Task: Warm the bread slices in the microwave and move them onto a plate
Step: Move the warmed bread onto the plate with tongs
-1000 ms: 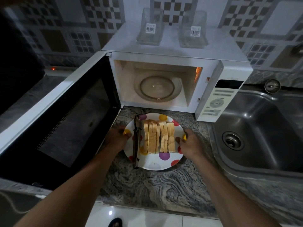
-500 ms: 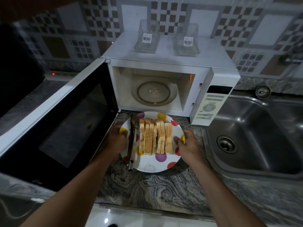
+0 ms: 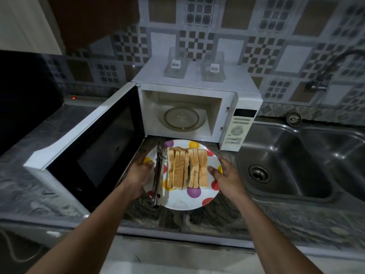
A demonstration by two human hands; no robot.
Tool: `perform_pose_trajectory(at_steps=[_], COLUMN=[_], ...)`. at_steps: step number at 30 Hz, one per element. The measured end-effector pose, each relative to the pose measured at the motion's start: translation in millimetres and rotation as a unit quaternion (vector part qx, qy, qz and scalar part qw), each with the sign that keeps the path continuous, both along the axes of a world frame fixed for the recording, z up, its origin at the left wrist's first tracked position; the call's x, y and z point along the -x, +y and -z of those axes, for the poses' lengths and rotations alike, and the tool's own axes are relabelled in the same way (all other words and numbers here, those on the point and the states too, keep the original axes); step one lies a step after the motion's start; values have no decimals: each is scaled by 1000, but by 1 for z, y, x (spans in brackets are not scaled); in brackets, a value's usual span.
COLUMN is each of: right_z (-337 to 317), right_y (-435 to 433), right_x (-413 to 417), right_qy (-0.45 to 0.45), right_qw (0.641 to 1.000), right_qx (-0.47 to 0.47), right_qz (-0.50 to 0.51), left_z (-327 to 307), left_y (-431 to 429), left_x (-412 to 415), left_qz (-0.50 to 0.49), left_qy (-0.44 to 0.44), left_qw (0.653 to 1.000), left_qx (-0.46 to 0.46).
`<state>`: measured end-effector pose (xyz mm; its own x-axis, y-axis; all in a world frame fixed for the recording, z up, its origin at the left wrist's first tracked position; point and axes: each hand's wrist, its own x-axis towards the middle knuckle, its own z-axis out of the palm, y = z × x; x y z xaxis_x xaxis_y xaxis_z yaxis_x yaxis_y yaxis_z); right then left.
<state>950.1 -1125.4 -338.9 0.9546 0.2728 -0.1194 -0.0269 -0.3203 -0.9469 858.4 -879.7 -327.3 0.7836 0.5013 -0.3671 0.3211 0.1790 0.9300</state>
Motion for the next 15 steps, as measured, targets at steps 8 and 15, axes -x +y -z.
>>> perform_pose_trajectory(at_steps=[8,15], right_z=[-42,-66], right_y=[-17,-21], right_x=[72,151], right_qy=[5,9], right_qw=[999,998], right_qx=[-30,-33], right_qz=[-21,-48], left_z=[-42,-69], left_y=[-17,-19], left_x=[72,163], left_qz=[-19,-38], left_qy=[-21,-34], left_qw=[1000,999], left_qx=[-1,-4])
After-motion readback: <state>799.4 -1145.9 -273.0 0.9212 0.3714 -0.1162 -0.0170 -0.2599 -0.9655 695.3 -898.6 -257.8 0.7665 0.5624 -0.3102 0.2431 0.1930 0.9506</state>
